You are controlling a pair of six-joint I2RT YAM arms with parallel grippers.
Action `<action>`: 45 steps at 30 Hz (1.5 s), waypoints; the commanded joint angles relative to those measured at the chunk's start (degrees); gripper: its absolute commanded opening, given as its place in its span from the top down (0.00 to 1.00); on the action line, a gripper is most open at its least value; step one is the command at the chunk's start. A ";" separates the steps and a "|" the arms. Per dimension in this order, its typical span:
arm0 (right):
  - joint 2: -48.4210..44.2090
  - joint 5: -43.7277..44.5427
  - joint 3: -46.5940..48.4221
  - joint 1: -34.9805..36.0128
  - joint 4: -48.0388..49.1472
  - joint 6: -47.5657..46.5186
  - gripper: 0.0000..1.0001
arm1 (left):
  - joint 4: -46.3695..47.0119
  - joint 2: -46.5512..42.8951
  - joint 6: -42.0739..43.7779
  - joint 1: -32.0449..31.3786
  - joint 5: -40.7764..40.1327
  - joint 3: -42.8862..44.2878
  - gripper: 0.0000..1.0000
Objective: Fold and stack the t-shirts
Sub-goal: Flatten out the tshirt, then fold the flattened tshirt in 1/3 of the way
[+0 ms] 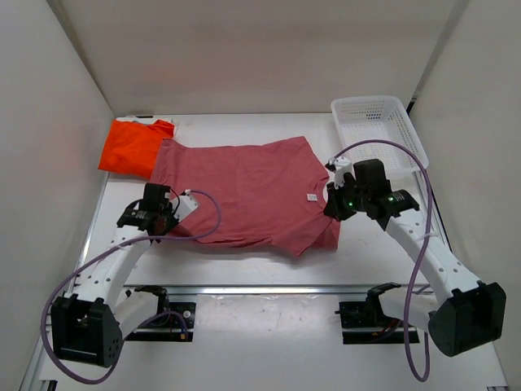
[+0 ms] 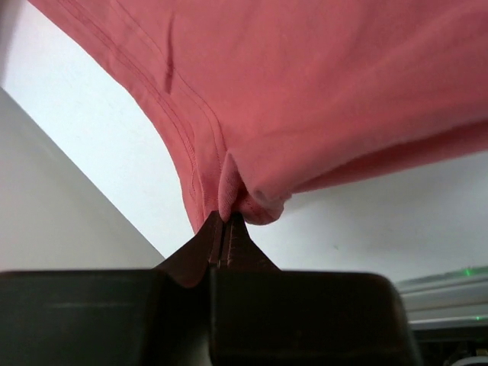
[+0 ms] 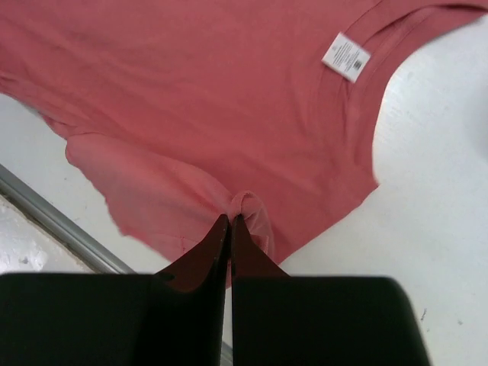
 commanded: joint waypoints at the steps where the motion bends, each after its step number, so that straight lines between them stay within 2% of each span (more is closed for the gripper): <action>1: 1.20 -3.36 -0.39 -1.15 -2.03 1.30 1.00 | -3.36 -2.00 2.78 1.08 1.68 -2.01 1.00; 6: 3.39 -4.60 -0.83 -2.47 -0.37 0.60 1.00 | -2.93 -1.30 3.14 3.27 1.69 -4.29 1.00; 13: 10.68 -5.13 0.31 -4.14 6.48 -1.33 1.00 | 0.94 3.96 -1.95 9.69 2.65 -0.17 1.00; 18: 14.03 -4.86 1.28 -7.04 8.77 -2.66 1.00 | 1.82 7.83 -5.12 13.91 6.16 2.64 0.98; 23: 18.76 -3.90 3.82 -5.20 11.76 -5.73 1.00 | 2.79 12.57 -10.12 15.66 10.20 4.05 0.97; 26: 21.23 -3.46 5.75 -5.19 12.64 -7.66 1.00 | 3.22 17.32 -14.16 20.14 11.71 7.47 0.86; 27: 22.28 -3.37 6.54 -5.46 12.64 -7.75 1.00 | 3.66 19.51 -15.04 21.37 12.83 9.31 0.76; 28: 22.82 -3.45 6.73 -5.72 12.55 -7.84 1.00 | 3.75 20.49 -16.88 22.08 12.32 10.98 0.70; 30: 24.66 -3.54 8.22 -6.77 13.61 -7.49 1.00 | 2.97 24.43 -18.56 23.40 12.05 15.01 0.48; 31: 25.02 -3.46 8.74 -6.78 13.78 -7.58 1.00 | 2.70 25.58 -19.35 23.32 10.05 17.13 0.44; 34: 25.55 -3.10 8.84 -6.08 14.66 -8.63 1.00 | 1.64 26.21 -19.44 22.62 6.53 21.09 0.37; 37: 25.20 -3.20 7.96 -5.29 15.19 -8.37 1.00 | -0.02 25.77 -17.00 20.51 5.99 23.56 0.37; 39: 24.94 -4.07 7.35 -4.93 15.63 -8.46 1.00 | -0.73 25.16 -13.57 17.35 5.29 23.30 0.38; 41: 24.76 -4.33 6.91 -4.93 16.16 -8.19 1.00 | 0.84 25.24 -11.98 13.05 1.27 20.59 0.40; 43: 25.28 -4.33 7.07 -4.84 16.33 -7.76 1.00 | 1.64 26.20 -11.27 11.46 -0.59 19.53 0.40; 45: 25.89 -4.42 7.42 -5.28 16.16 -8.02 1.00 | 2.69 27.52 -11.71 12.59 -1.22 19.43 0.39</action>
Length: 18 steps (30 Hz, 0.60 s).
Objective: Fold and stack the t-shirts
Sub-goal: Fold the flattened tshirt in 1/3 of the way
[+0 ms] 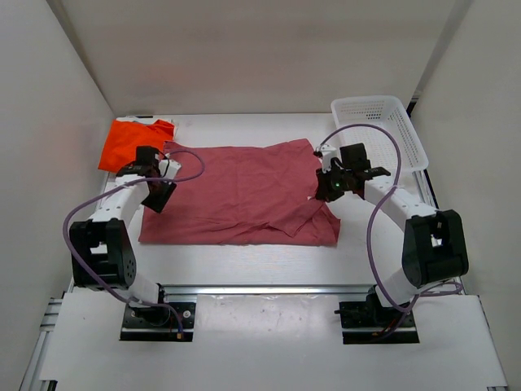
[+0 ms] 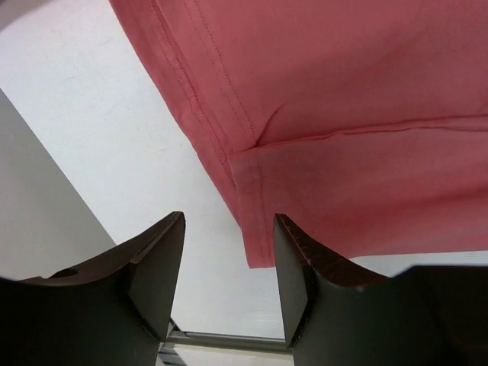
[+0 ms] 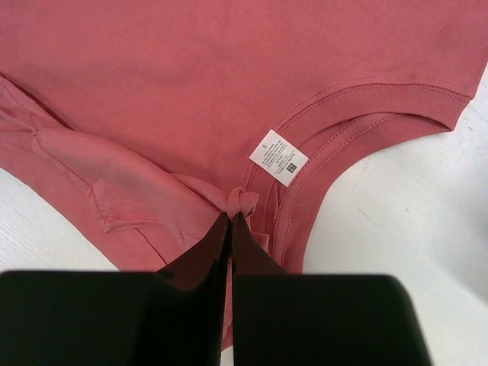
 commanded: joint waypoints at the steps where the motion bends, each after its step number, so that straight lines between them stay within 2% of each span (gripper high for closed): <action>1: 0.39 -0.55 1.14 -0.78 2.26 -0.87 1.00 | 1.93 0.84 1.42 1.29 -3.62 -0.81 0.39; 5: 1.62 -0.47 3.15 -2.27 1.21 -1.04 1.00 | 5.36 3.65 2.65 2.35 -3.10 -1.77 0.40; 11: 2.85 -0.55 3.95 -2.02 0.68 -1.92 1.00 | 4.49 5.23 3.09 -0.89 1.03 -0.45 0.47; 14: 2.77 -0.55 3.68 -1.23 1.55 -2.01 1.00 | 5.36 6.99 3.36 -0.82 -0.81 -0.37 0.47; 18: 2.41 -0.12 2.72 -0.61 1.47 -2.89 1.00 | -0.24 11.20 3.18 1.38 3.58 3.49 0.49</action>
